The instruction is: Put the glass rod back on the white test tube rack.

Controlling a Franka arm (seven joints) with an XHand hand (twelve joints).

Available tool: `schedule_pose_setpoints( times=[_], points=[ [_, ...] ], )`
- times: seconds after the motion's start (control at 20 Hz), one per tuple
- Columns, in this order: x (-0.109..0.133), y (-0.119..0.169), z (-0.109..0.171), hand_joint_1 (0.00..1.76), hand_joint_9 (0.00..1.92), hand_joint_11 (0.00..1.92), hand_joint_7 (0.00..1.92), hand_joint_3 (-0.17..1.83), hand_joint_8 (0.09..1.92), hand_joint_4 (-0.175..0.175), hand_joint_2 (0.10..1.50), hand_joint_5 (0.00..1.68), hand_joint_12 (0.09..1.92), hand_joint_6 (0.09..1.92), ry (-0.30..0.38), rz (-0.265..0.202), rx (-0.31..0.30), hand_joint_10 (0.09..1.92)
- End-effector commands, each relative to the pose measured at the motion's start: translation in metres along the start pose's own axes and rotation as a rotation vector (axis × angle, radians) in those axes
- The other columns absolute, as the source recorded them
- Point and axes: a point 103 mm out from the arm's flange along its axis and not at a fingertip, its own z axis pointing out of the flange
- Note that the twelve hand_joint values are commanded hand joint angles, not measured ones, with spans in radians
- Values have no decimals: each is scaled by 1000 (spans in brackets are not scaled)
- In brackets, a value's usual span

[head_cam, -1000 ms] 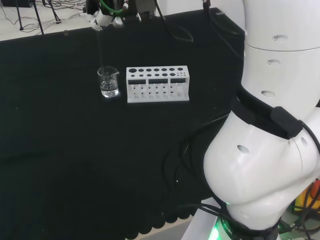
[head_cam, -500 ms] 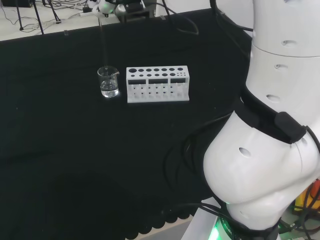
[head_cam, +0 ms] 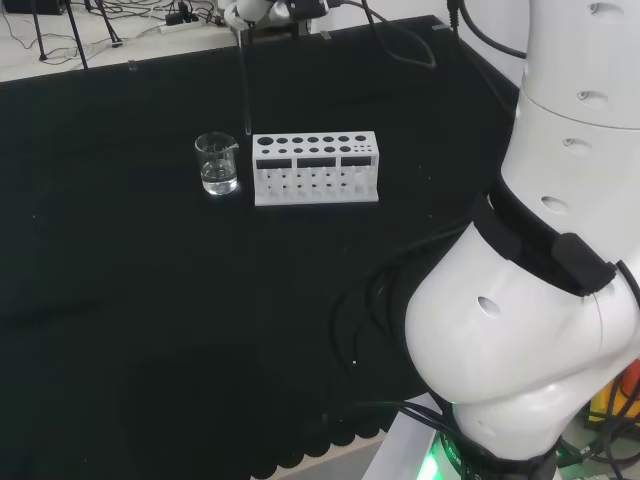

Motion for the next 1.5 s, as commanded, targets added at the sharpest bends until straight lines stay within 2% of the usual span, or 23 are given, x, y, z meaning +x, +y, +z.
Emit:
schedule_pose_setpoints(
  times=[0.05, 0.15, 0.45, 1.5],
  points=[
    [-46, -30, -6, 1314, 1653, 1653, 1211, 588, 1042, -175, 743, 1143, 776, 583, 4, 75, -15, 848],
    [-64, -41, -7, 1314, 1653, 1653, 1211, 587, 1042, -175, 743, 1142, 776, 583, 4, 108, -17, 848],
    [-88, -63, -11, 1314, 1653, 1653, 1211, 585, 1042, -175, 744, 1142, 777, 582, -1, 151, -31, 849],
    [-80, -82, 6, 1314, 1652, 1653, 1210, 580, 1042, -175, 747, 1143, 780, 578, -12, 152, -14, 851]
  ],
)
